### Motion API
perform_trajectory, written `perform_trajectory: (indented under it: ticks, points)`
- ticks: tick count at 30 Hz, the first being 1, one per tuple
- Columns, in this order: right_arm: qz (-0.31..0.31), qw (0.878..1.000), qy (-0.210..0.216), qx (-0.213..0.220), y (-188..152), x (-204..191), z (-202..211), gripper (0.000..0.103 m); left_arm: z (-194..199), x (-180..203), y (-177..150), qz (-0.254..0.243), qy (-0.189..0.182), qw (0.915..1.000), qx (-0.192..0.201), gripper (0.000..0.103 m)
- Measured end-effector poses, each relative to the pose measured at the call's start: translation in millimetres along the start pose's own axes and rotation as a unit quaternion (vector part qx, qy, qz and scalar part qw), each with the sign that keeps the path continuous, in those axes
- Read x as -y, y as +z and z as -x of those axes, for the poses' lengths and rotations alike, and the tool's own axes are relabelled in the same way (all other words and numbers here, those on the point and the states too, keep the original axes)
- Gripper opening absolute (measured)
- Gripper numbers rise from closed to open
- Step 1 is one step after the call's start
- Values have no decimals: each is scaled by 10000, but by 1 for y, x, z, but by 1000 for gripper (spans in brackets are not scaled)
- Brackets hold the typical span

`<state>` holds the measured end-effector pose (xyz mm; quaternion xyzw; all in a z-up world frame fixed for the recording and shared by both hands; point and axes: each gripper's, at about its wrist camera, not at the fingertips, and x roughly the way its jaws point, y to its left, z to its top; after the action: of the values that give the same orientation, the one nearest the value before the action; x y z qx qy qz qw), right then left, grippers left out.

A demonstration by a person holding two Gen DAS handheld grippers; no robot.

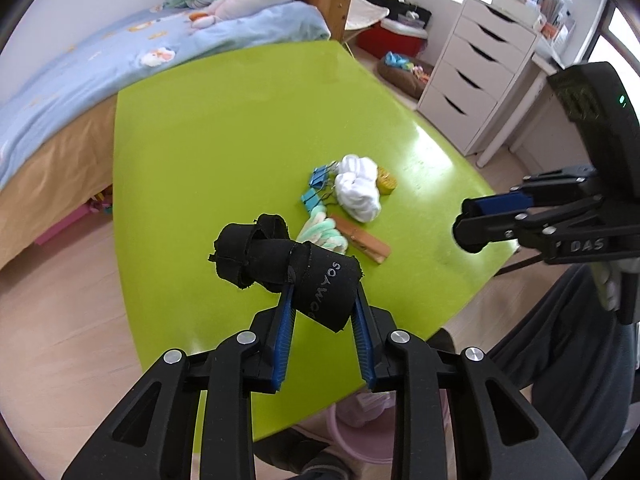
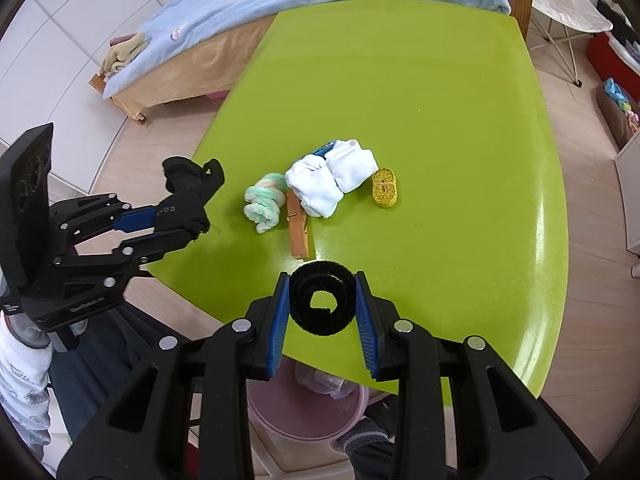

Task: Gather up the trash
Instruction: 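Drop the black sock and hair tie into the wastebasket with both grippers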

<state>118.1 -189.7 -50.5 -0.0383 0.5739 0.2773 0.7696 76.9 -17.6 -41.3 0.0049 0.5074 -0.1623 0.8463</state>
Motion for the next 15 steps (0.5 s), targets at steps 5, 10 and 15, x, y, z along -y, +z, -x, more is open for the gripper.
perform_trajectory:
  ticks: [5, 10, 15]
  points:
    - [143, 9997, 18, 211, -17, -12, 20, 31, 20, 14, -12, 81, 35, 9999, 129, 27]
    - [342, 9986, -52, 397, -36, -27, 40, 31, 39, 32, -26, 18, 58, 9997, 252, 27]
    - [464, 9971, -92, 594, -60, -43, 60, 31, 54, 50, -46, -27, 1, 9993, 384, 27]
